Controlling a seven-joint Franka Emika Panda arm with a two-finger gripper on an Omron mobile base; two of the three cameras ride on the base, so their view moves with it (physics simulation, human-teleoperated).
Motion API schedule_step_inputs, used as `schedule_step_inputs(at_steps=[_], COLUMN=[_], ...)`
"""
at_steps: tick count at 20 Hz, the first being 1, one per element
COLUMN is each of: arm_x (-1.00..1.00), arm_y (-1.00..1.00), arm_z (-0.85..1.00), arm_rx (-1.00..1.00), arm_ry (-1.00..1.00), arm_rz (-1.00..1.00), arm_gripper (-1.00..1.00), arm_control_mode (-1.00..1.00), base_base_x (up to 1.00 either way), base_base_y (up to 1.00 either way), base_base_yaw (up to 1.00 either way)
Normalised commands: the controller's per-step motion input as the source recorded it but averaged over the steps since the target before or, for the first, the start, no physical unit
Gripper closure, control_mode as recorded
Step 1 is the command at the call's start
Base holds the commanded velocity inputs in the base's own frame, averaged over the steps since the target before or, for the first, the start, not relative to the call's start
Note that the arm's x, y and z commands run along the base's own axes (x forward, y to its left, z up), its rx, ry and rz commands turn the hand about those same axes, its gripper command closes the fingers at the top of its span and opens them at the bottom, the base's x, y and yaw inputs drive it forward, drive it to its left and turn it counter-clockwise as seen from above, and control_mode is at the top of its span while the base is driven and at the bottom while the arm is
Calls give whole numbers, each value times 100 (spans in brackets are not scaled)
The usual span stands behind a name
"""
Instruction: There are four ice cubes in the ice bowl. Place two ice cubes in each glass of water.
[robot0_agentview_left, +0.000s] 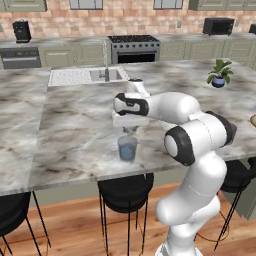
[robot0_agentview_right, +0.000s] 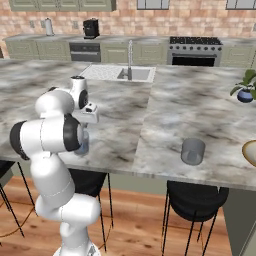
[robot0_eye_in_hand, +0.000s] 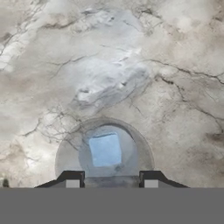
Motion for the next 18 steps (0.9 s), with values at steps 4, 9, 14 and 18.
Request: schedule_step_inputs(at_steps=[4, 9, 14, 18], arm_x=[3, 0, 0, 0], arm_y=[8, 0, 0, 0], arm_z=[-16, -15, -14, -14], arm_rx=[0, 0, 0, 0], arm_ry=[0, 0, 0, 0], arm_rz=[-1, -4, -5, -4], arm_gripper=[100, 100, 100, 100], arm_control_mode=[-100, -100, -100, -100], base_base_x=[0, 0, 0, 0], base_base_y=[0, 0, 0, 0], base_base_yaw=[0, 0, 0, 0])
